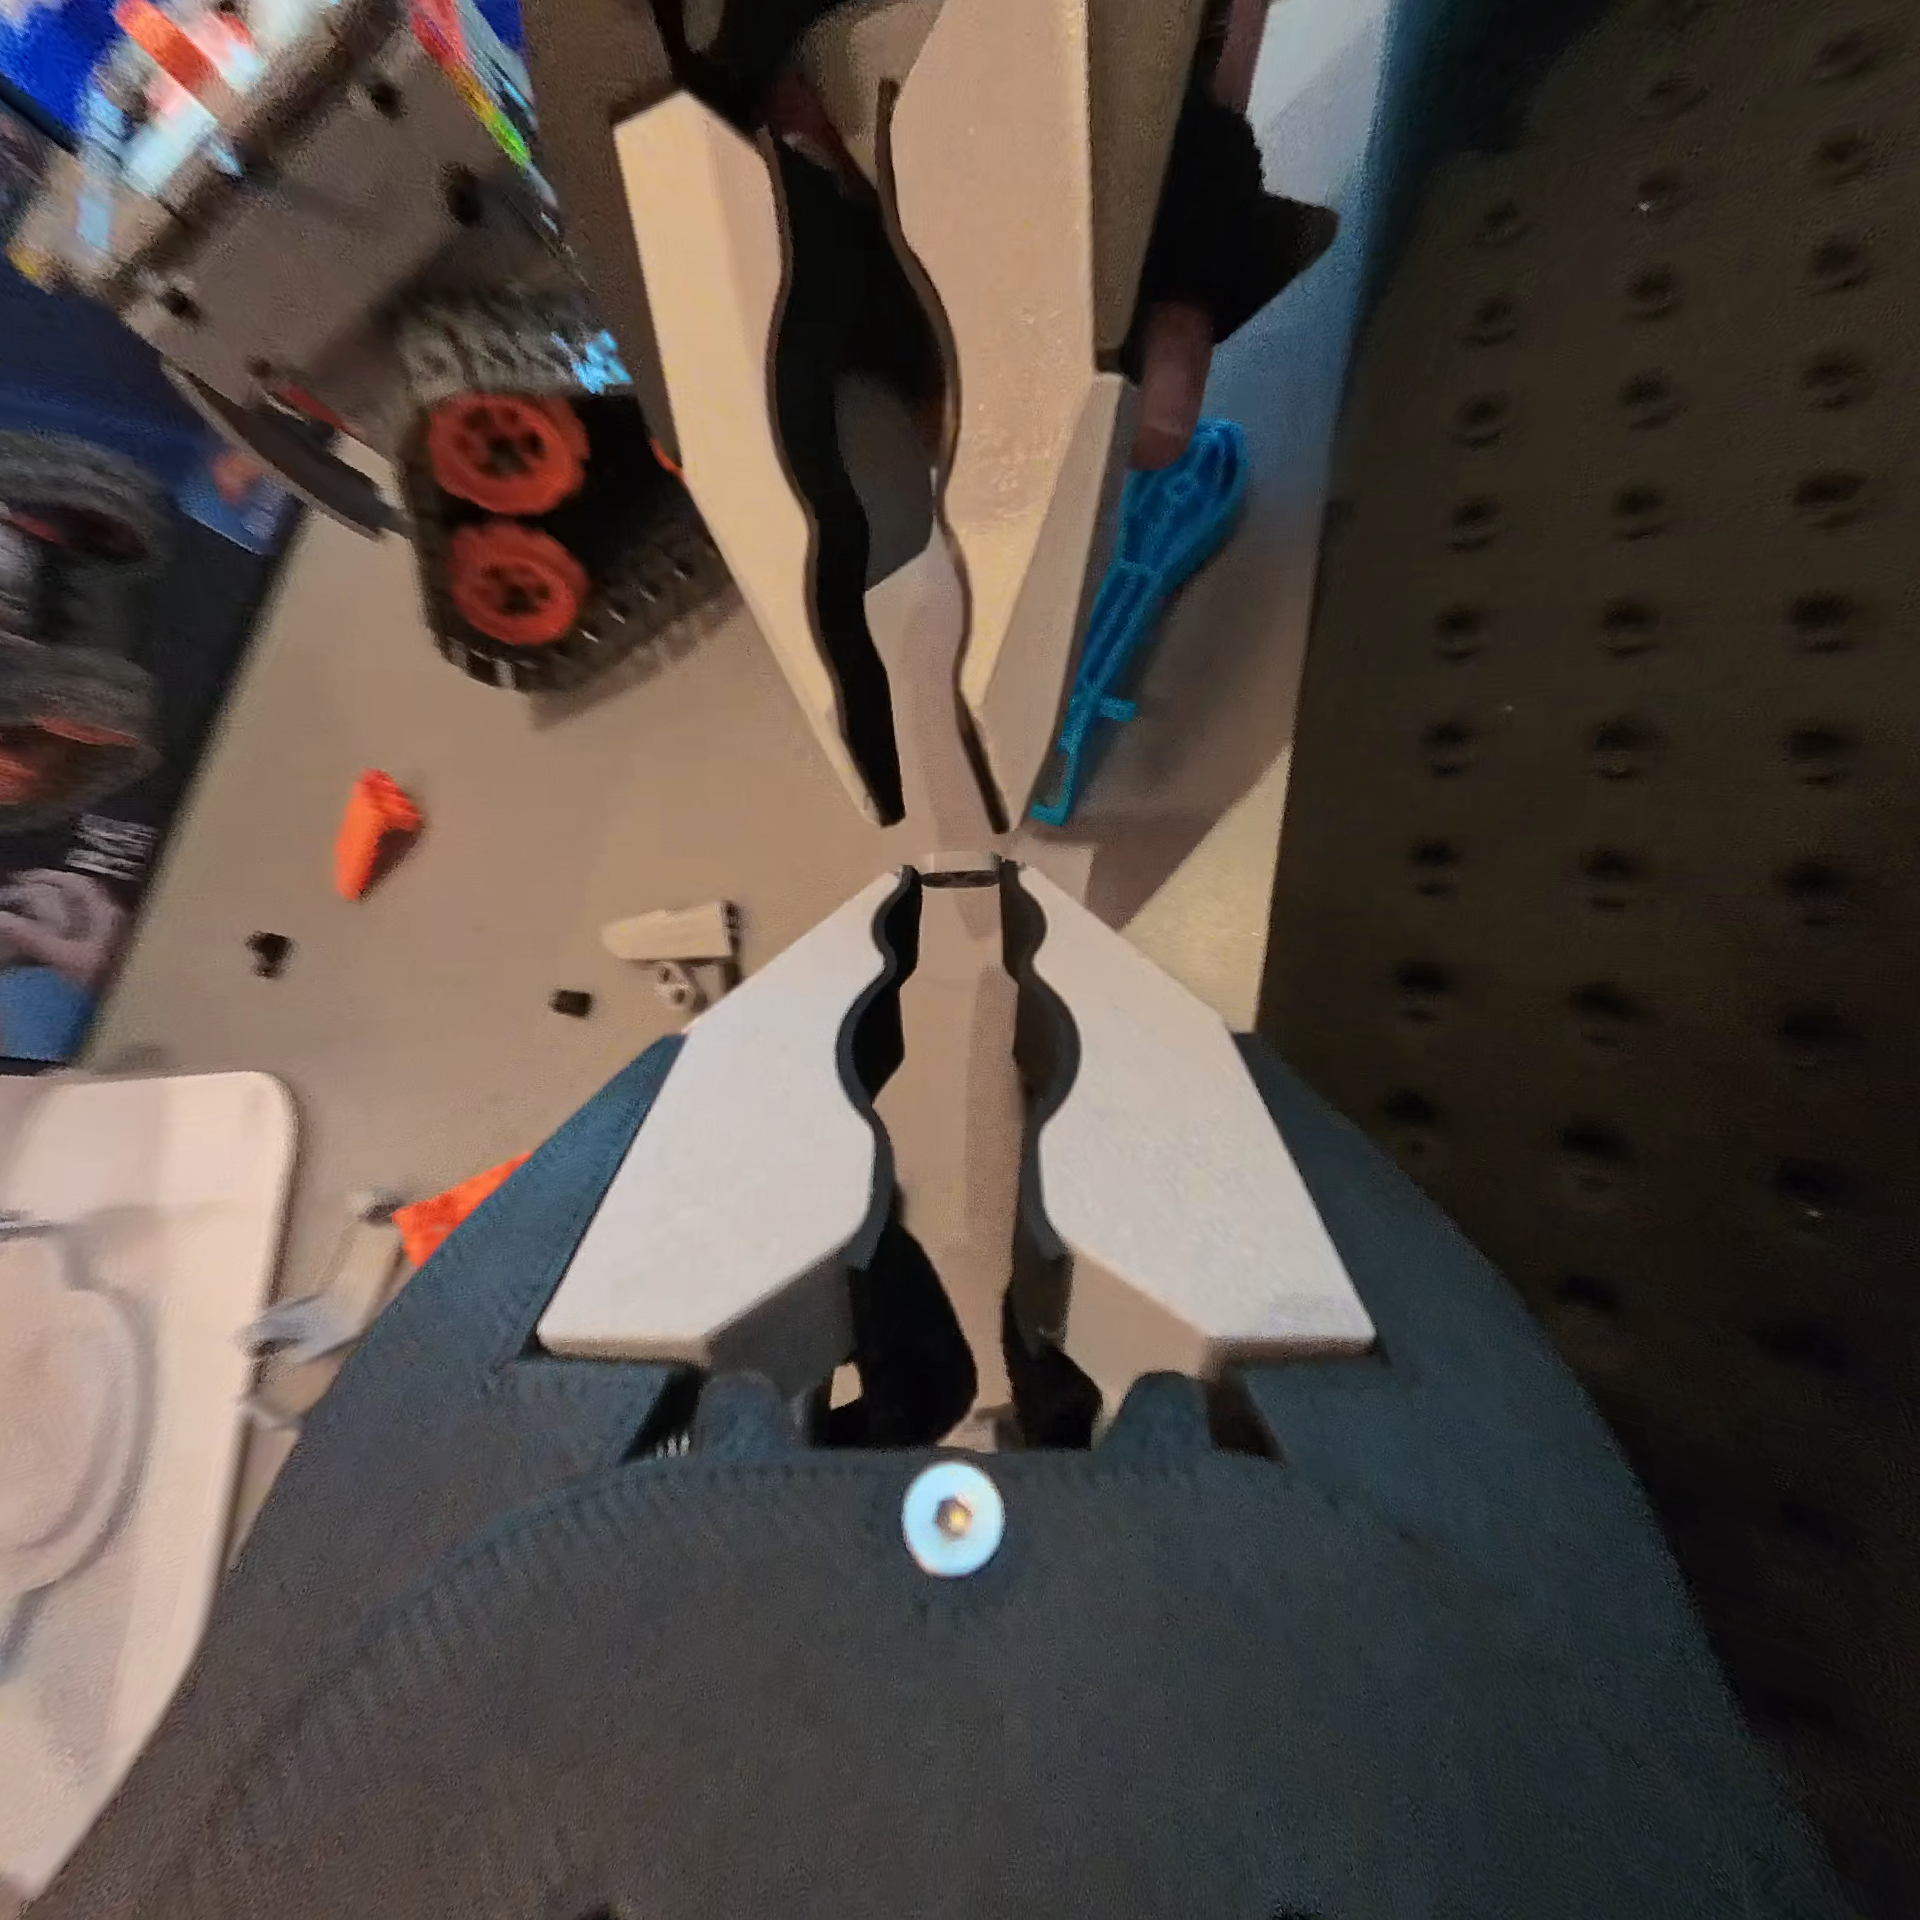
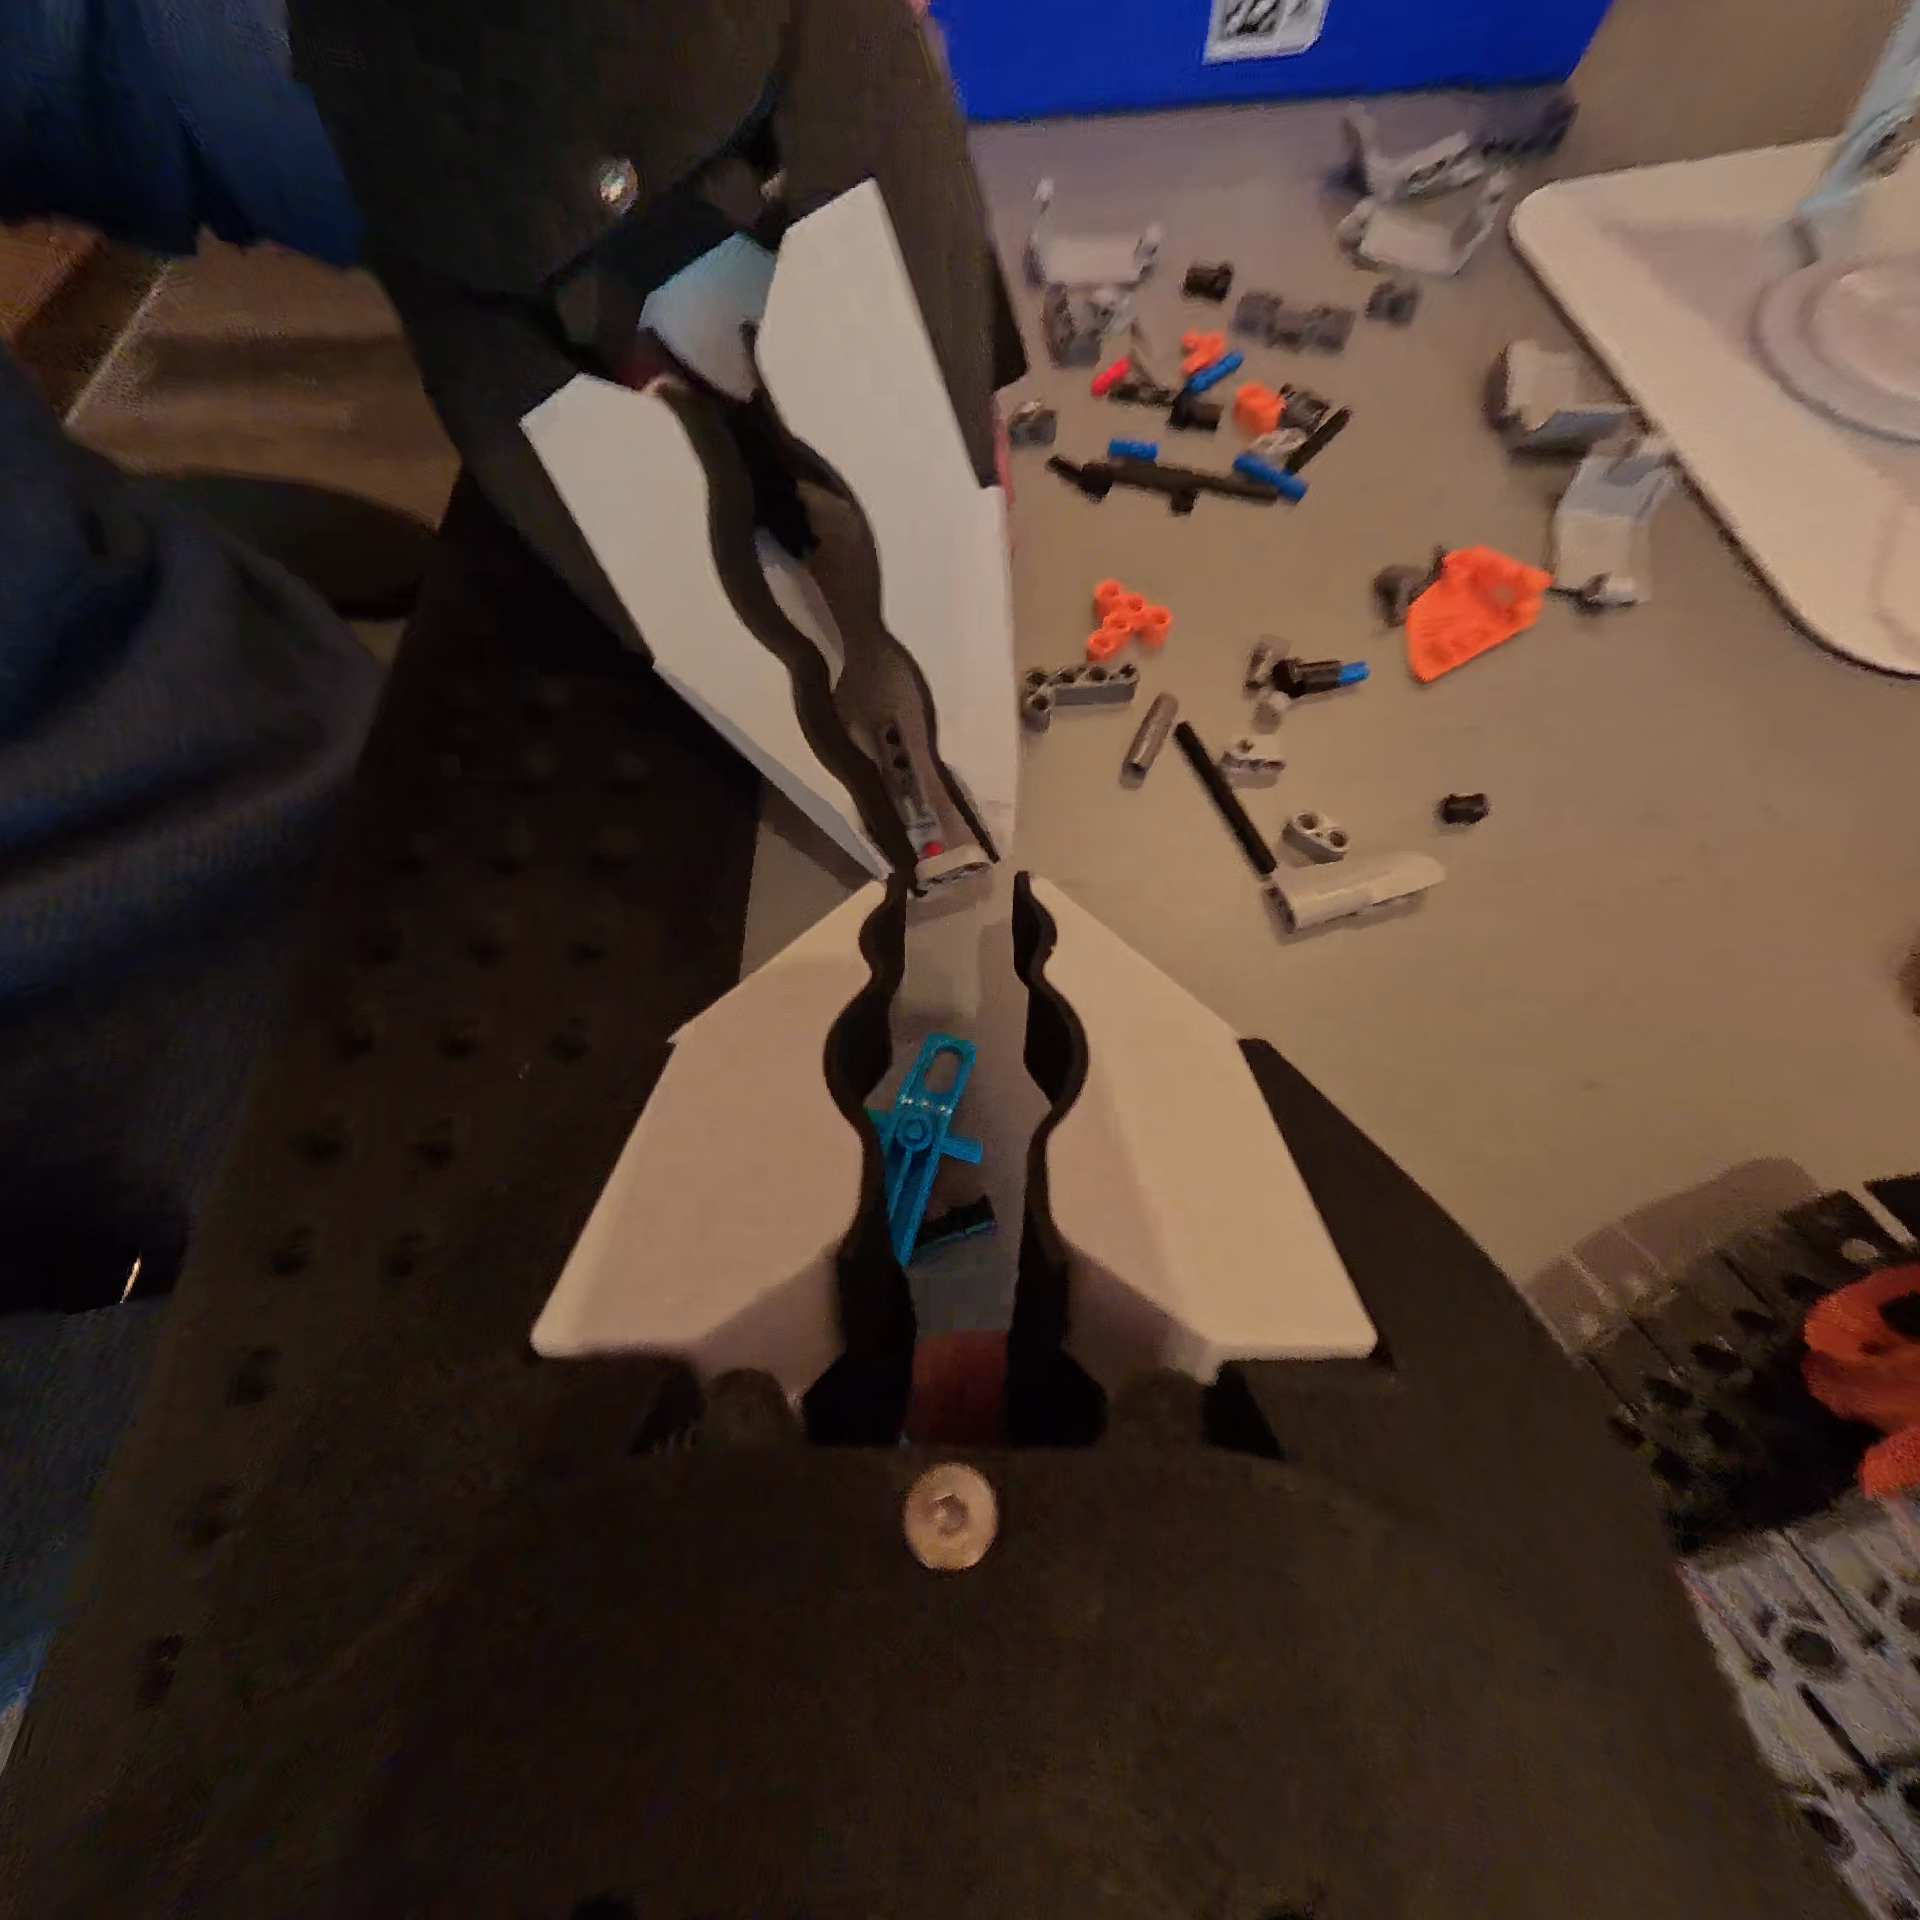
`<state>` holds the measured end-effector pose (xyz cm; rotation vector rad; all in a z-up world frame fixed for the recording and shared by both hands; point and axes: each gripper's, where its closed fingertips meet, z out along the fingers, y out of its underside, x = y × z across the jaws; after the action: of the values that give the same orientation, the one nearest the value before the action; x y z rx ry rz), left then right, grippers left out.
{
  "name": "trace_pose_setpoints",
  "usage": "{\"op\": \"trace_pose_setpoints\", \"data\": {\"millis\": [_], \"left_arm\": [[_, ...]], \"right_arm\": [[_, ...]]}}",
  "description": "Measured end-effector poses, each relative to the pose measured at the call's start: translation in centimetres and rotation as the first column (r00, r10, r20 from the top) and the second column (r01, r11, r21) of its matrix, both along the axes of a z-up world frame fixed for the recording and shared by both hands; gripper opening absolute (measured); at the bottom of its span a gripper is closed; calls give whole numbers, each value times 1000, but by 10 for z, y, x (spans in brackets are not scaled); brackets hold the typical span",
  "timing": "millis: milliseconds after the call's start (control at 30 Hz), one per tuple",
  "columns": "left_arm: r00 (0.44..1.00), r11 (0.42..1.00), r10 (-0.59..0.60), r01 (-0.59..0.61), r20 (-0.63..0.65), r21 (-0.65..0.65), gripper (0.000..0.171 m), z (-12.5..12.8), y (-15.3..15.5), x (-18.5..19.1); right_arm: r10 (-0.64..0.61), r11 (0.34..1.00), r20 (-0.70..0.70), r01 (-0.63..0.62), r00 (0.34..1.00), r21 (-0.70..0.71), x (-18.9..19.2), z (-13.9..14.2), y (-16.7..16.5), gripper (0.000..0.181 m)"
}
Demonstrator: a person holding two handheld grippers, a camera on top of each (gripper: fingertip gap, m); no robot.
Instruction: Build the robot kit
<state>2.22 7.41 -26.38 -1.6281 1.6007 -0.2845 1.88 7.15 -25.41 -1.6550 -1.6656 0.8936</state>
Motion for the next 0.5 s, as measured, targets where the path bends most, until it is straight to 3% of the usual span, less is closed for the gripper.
{"op": "trace_pose_setpoints", "data": {"millis": [233,500], "left_arm": [[997,989,-12,1,-71,-149,14,-29,-7,0],[998,981,-15,4,-54,-194,14,-30,-8,1]], "right_arm": [[78,996,121,-81,990,21,3,-26,-6,16],[110,993,146,-114,983,14,-1,-34,-9,15]]}}
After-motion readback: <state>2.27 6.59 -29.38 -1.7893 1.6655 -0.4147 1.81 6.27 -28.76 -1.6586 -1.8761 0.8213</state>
